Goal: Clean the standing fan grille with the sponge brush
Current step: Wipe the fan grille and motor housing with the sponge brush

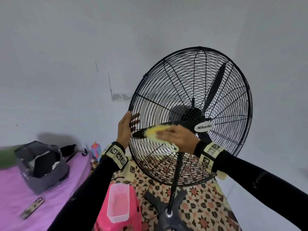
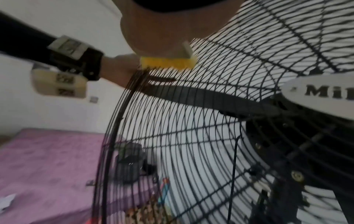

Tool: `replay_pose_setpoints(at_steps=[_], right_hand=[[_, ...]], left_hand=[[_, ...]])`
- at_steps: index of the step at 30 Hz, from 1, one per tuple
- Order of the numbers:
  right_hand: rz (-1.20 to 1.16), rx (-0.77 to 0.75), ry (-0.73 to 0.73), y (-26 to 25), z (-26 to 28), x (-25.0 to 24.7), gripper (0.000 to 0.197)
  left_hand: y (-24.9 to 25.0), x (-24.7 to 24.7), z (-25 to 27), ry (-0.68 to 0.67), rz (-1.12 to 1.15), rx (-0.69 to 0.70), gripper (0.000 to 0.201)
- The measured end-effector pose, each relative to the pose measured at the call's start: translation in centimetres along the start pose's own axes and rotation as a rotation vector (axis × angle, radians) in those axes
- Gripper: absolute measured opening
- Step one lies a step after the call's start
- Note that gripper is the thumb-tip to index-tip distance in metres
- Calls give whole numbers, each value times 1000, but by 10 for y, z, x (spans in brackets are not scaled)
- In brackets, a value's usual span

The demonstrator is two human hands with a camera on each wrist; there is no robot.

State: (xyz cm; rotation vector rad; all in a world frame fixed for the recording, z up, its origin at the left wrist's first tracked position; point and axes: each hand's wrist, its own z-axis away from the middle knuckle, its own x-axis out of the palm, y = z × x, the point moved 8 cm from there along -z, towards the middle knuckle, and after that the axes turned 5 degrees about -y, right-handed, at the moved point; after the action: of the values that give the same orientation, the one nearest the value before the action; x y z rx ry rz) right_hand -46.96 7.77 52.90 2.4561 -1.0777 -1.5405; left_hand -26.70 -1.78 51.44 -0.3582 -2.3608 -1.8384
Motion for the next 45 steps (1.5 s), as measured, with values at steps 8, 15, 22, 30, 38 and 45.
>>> replay_pose_setpoints(at_steps=[8,15,22,30,38,45], right_hand=[[-13,264,190,38,-3,-47,44],[-70,261,100,30,-2,-40,66],[-80,64,-79,-3,18,-4,61],[44,64,14,7,16,-18,76],[-112,474,249,53,37,-63,59],[-662,1147,746,49,81,-51,57]], left_hand=[[-1,2,1,6,4,-17,36],[-1,2,4,6,6,-10,30],[-3,-2,2,12,36,-23,30],[-1,3,5,-4,22,-28,31],[-1,6,6,-23,19,-28,30],[-5,2,4,-12,31,-28,33]])
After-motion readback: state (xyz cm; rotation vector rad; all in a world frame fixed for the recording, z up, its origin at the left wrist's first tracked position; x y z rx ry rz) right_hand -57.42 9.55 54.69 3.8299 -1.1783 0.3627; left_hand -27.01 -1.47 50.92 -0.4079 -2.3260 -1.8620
